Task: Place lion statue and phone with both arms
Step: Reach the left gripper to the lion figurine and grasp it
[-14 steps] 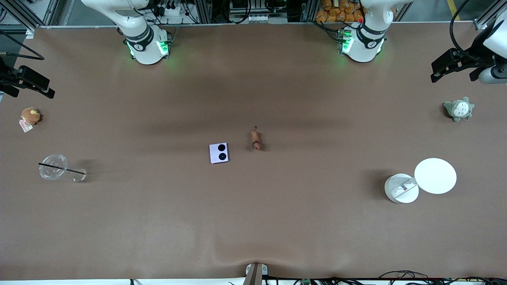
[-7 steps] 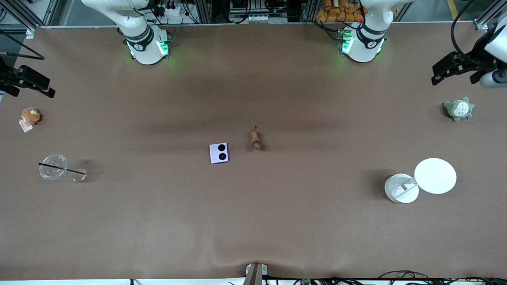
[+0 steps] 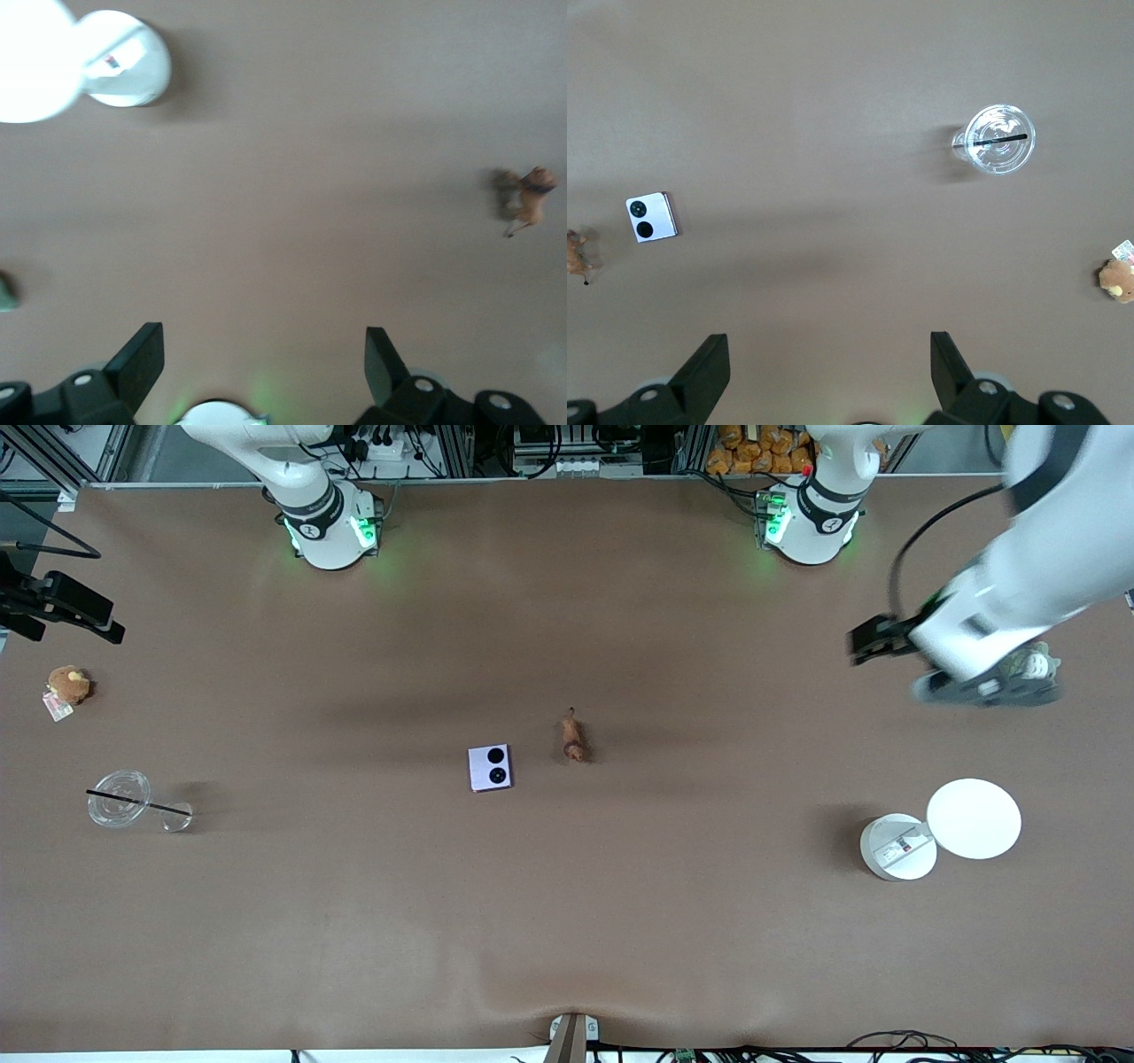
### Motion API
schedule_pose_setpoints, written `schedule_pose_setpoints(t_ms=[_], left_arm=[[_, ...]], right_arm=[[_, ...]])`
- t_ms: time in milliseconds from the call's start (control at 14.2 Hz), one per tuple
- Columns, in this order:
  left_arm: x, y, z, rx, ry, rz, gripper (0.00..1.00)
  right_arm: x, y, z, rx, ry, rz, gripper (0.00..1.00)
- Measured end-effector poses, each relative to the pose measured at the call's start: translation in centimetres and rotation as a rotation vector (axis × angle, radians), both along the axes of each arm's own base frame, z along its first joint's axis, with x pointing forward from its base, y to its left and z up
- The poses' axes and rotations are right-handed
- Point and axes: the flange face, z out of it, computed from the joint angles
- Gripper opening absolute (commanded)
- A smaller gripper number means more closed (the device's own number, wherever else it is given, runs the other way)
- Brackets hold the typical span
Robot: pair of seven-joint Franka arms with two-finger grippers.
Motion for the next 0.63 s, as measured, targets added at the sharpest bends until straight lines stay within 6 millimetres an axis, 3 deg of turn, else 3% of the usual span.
schedule_pose_setpoints(t_ms=[351,632], left_arm=[[0.4,-12.8,-6.8,-0.029,-0.012,0.158,1.0],[-1.0,-22.0,-12.8,0.022,-0.07,0.11,1.0]], right_arm=[[0.0,0.0,0.0,0.0,0.0,-0.001,1.0],[0.0,0.1,0.0,0.008,0.0,0.0,1.0]])
